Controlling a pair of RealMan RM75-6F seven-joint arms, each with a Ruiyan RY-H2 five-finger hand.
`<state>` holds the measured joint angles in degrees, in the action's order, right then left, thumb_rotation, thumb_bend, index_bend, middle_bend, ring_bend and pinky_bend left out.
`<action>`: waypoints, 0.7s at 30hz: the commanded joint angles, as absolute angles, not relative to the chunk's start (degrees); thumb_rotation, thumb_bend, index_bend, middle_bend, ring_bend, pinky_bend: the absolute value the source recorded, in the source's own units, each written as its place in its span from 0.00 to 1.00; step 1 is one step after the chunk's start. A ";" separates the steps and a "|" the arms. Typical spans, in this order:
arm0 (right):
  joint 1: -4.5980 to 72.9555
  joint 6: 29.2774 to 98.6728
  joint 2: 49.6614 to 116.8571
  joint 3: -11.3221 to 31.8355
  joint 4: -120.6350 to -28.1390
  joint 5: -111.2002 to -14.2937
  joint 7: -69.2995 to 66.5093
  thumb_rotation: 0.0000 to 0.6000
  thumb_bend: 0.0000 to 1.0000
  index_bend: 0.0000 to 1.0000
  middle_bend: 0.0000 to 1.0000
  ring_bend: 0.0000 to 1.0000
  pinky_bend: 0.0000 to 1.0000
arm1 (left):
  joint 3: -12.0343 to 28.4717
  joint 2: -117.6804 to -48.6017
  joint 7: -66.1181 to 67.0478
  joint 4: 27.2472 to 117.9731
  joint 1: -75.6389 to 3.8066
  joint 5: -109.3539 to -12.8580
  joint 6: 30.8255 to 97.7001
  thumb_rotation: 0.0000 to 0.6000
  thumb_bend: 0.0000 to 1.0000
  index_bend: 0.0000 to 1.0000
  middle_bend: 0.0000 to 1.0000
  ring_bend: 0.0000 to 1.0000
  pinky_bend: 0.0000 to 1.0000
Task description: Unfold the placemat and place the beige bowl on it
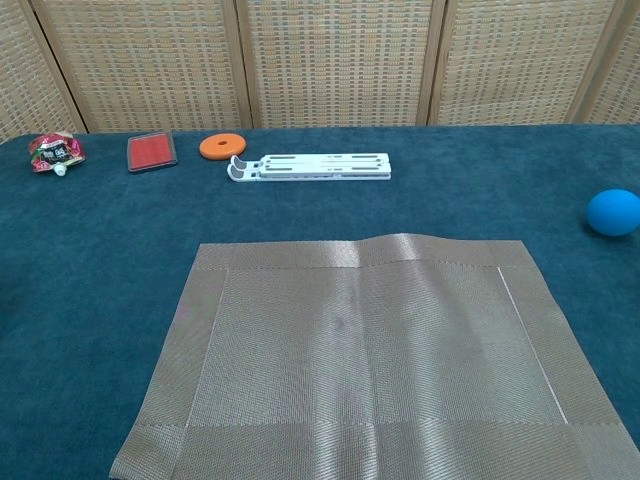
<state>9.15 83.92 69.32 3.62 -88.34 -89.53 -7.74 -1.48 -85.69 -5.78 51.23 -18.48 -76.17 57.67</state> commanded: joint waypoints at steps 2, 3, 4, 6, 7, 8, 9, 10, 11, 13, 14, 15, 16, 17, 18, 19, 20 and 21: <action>9.16 84.03 69.29 3.71 -88.27 -89.52 -8.07 1.00 0.31 0.12 0.00 0.00 0.00 | -1.06 -85.89 -5.72 52.50 -18.62 -78.20 60.77 1.00 0.54 0.80 0.00 0.00 0.00; 9.15 84.06 69.29 3.73 -88.25 -89.52 -8.14 1.00 0.31 0.12 0.00 0.00 0.00 | -0.88 -85.73 -5.71 53.21 -18.75 -78.95 62.02 1.00 0.54 0.81 0.00 0.00 0.00; 9.16 84.08 69.29 3.75 -88.22 -89.53 -8.19 1.00 0.31 0.12 0.00 0.00 0.00 | -0.72 -85.48 -5.72 54.14 -18.86 -79.72 63.32 1.00 0.54 0.81 0.00 0.00 0.00; 9.17 84.13 69.27 3.77 -88.19 -89.56 -8.38 1.00 0.31 0.12 0.00 0.00 0.00 | -0.25 -84.39 -5.32 57.17 -19.22 -81.41 66.07 1.00 0.54 0.82 0.00 0.00 0.00; 9.16 84.17 69.25 3.79 -88.19 -89.58 -8.46 1.00 0.31 0.12 0.00 0.00 0.00 | 0.02 -84.00 -5.11 58.37 -19.45 -82.04 67.06 1.00 0.54 0.82 0.00 0.00 0.00; 9.15 84.25 69.23 3.82 -88.20 -89.58 -8.55 1.00 0.31 0.12 0.00 0.00 0.00 | 0.42 -83.56 -4.86 59.97 -19.83 -83.00 68.53 1.00 0.54 0.82 0.01 0.00 0.00; 9.13 84.32 69.21 3.85 -88.19 -89.58 -8.64 1.00 0.31 0.12 0.00 0.00 0.00 | 0.67 -83.11 -4.46 61.39 -20.05 -83.57 69.40 1.00 0.54 0.82 0.01 0.00 0.00; 9.11 84.41 69.14 3.92 -88.20 -89.53 -8.83 1.00 0.31 0.12 0.00 0.00 0.00 | 1.10 -82.45 -3.72 63.66 -20.49 -84.40 70.54 1.00 0.54 0.82 0.01 0.00 0.00; 9.08 84.47 69.06 3.99 -88.20 -89.46 -9.03 1.00 0.31 0.12 0.00 0.00 0.00 | 1.44 -81.82 -2.89 65.70 -20.88 -84.90 71.10 1.00 0.54 0.82 0.01 0.00 0.00; 9.04 84.54 68.87 4.16 -88.20 -89.21 -9.53 1.00 0.31 0.12 0.00 0.00 0.00 | 2.25 -80.70 -0.87 69.93 -21.99 -85.86 71.73 1.00 0.54 0.83 0.01 0.00 0.00; 9.04 84.53 68.75 4.27 -88.18 -89.05 -9.87 1.00 0.31 0.12 0.00 0.00 0.00 | 2.78 -80.19 0.58 72.34 -22.74 -86.20 71.69 1.00 0.54 0.83 0.01 0.00 0.00; 9.04 84.52 68.64 4.36 -88.17 -88.91 -10.16 1.00 0.31 0.12 0.00 0.00 0.00 | 3.19 -79.93 1.68 73.99 -23.32 -86.40 71.56 1.00 0.54 0.83 0.01 0.00 0.00; 9.04 84.50 68.53 4.45 -88.14 -88.78 -10.45 1.00 0.31 0.12 0.00 0.00 0.00 | 3.58 -79.76 2.78 75.56 -23.91 -86.56 71.36 1.00 0.54 0.83 0.01 0.00 0.00; 9.03 84.51 68.42 4.58 -88.11 -88.59 -10.81 1.00 0.31 0.12 0.00 0.00 0.00 | 3.98 -79.72 3.80 77.15 -24.61 -86.83 71.10 1.00 0.54 0.83 0.01 0.00 0.00; 9.03 84.49 68.30 4.69 -88.05 -88.43 -11.15 1.00 0.31 0.12 0.00 0.00 0.00 | 4.38 -79.76 4.81 78.57 -25.24 -86.91 70.76 1.00 0.54 0.83 0.01 0.00 0.00; 9.04 84.44 68.17 4.85 -87.95 -88.16 -11.58 1.00 0.31 0.12 0.00 0.00 0.00 | 4.87 -79.94 6.23 80.09 -26.03 -86.87 70.20 1.00 0.54 0.83 0.01 0.00 0.00; 9.04 84.44 68.09 5.01 -87.85 -87.94 -11.86 1.00 0.31 0.12 0.00 0.00 0.00 | 5.23 -80.14 7.35 81.05 -26.68 -86.85 69.72 1.00 0.54 0.83 0.01 0.00 0.00; 9.05 84.40 68.04 5.17 -87.73 -87.68 -12.08 1.00 0.31 0.12 0.00 0.00 0.00 | 5.60 -80.44 8.43 81.95 -27.38 -86.79 69.14 1.00 0.54 0.83 0.01 0.00 0.00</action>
